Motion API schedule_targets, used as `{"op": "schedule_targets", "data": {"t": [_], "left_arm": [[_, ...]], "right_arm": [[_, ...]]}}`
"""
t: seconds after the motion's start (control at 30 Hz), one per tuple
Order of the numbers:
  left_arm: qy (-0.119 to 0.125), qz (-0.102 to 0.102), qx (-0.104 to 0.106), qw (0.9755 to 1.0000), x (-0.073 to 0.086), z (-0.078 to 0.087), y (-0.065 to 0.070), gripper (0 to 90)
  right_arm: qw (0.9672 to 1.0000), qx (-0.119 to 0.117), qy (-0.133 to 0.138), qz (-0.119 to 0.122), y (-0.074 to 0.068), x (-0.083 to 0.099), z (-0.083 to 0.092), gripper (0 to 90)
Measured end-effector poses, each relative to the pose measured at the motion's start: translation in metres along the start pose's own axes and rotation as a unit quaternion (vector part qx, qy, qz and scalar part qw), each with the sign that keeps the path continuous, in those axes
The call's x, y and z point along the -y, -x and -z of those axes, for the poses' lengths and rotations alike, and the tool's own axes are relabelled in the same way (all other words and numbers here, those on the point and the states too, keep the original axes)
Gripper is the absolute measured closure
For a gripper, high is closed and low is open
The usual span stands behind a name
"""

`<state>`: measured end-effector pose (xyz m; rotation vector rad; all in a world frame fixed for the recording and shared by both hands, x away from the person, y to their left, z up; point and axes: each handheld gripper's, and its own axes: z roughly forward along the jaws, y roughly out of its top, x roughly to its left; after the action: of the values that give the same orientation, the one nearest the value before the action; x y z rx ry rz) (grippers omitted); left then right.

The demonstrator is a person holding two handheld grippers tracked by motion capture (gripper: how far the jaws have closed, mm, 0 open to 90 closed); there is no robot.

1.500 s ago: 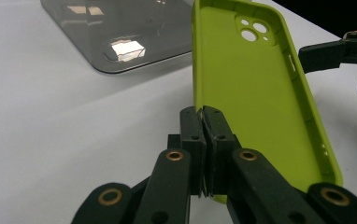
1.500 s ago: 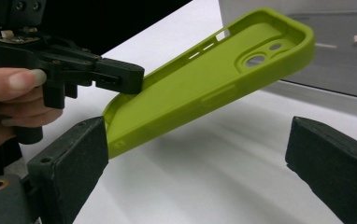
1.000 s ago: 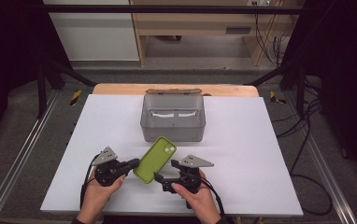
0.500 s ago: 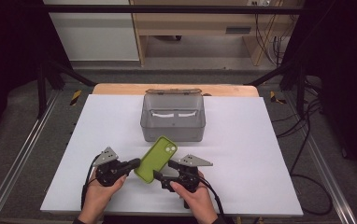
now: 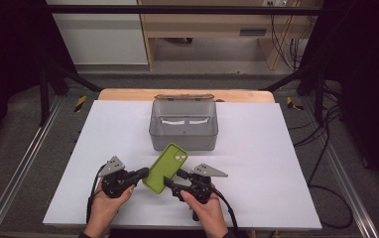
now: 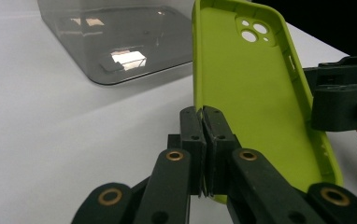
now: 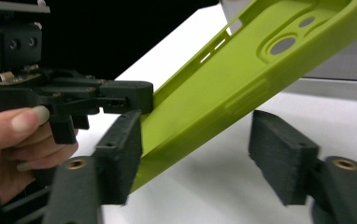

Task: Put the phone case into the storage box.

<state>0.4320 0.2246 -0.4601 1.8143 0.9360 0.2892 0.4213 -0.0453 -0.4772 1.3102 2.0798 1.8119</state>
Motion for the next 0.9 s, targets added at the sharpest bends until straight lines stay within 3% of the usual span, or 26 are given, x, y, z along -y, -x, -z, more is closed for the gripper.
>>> {"op": "schedule_targets", "data": {"t": [0.33,0.57,0.9], "left_arm": [[0.003,-0.001,0.000,1.0000,0.0001,-0.0005,0.0006,88.0],[0.006,-0.004,-0.004,1.0000,-0.0003,0.0000,0.0012,88.0],[0.003,-0.009,-0.010,0.9999,0.0003,-0.0014,0.0029,88.0]], "right_arm": [[0.9995,-0.004,0.022,-0.021,0.0019,-0.0013,0.0009,50.6],[0.9985,-0.006,0.033,-0.043,0.0026,-0.0022,-0.0005,53.0],[0.9980,-0.004,0.038,-0.050,0.0039,-0.0025,-0.0014,56.2]]}}
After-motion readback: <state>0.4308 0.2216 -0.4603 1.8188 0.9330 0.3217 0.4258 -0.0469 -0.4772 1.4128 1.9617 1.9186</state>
